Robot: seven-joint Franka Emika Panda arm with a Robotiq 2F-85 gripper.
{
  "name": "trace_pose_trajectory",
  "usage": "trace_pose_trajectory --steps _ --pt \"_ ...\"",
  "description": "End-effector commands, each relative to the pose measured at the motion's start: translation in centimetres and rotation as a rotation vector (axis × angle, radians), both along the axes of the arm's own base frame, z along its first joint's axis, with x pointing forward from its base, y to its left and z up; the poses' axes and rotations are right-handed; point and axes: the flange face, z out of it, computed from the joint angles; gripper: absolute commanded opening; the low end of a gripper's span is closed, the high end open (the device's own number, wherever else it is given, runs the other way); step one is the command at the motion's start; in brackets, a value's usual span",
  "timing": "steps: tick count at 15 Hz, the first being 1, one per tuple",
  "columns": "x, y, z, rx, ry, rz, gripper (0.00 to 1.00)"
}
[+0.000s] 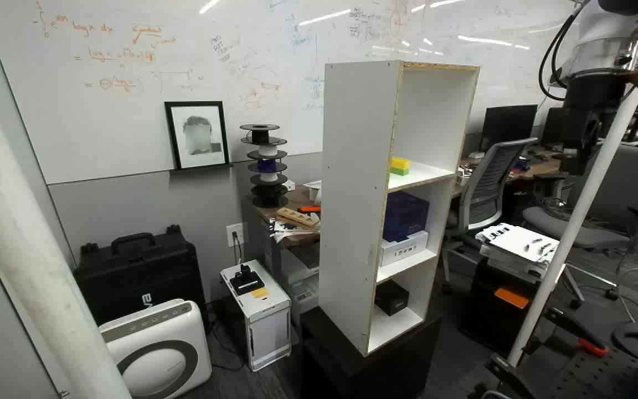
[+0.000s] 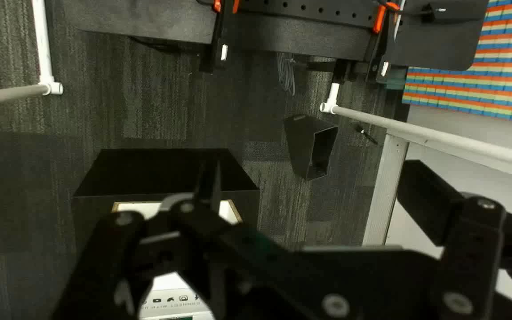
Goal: Put the Legos on top of the shelves
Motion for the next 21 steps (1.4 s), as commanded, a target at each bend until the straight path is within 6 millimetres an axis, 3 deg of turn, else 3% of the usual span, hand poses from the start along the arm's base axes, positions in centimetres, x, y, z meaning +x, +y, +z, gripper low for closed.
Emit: trace_pose_trajectory --steps 1,5,7,11,17,21 --pt "0.0 0.0 0.1 0.0 -0.001 0.0 1.0" --pt "0.1 0.0 0.2 -0.001 -0.005 -0.001 1.0" --pt "0.9 -0.6 -1.8 -0.028 -0.116 -0.005 1.0" --pt "3.7 -1.3 -3.8 -0.102 -0.319 -0.025 1.0" --pt "11.8 -0.4 -8.9 -0.13 -0.513 -0.099 1.0" --pt "18.1 1.4 -9.6 -0.077 -0.557 -0.143 1.0"
